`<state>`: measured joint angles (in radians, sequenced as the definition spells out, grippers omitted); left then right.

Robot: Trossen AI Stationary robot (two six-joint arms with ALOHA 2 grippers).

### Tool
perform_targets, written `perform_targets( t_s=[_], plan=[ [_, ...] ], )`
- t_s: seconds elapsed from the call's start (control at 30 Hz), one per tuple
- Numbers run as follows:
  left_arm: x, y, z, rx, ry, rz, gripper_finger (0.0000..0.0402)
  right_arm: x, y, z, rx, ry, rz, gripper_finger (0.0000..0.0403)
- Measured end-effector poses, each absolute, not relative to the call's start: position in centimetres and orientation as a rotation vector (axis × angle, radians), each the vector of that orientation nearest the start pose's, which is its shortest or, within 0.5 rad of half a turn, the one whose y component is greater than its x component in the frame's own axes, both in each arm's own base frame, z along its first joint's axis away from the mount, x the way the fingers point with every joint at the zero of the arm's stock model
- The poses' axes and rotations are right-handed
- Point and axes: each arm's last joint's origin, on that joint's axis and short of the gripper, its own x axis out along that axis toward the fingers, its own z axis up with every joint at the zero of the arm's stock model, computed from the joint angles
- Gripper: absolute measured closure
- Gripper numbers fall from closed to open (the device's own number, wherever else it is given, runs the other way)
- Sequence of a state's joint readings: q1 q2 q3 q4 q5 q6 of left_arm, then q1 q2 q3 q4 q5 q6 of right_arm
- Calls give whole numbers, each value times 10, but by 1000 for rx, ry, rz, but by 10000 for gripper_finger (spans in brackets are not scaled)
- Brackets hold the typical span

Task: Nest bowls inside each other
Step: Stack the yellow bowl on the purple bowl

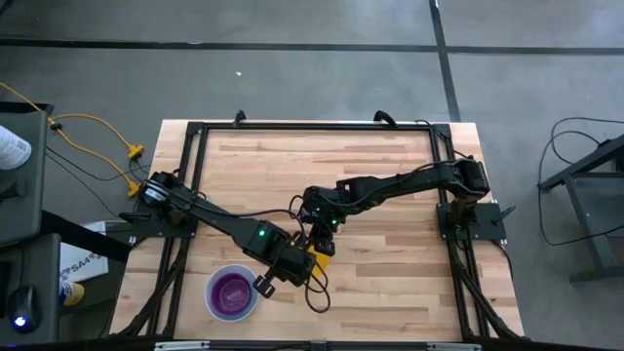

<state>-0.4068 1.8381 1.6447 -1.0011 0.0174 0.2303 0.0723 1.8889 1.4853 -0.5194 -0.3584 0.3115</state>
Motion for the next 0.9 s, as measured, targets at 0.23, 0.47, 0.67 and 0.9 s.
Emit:
perform_targets(
  t_s=[0.23, 0.47, 0.67, 0.9],
  plan=[
    [345, -150, 280, 429, 1143, -505, 401, 407, 40, 238, 420, 976, 274, 281],
    [343, -154, 279, 442, 1150, -504, 401, 407, 41, 238, 425, 976, 277, 271],
    [341, -158, 279, 443, 1151, -499, 402, 407, 41, 238, 437, 979, 303, 270],
    [339, -160, 280, 441, 1156, -499, 402, 406, 42, 238, 456, 988, 334, 270]
  ],
)
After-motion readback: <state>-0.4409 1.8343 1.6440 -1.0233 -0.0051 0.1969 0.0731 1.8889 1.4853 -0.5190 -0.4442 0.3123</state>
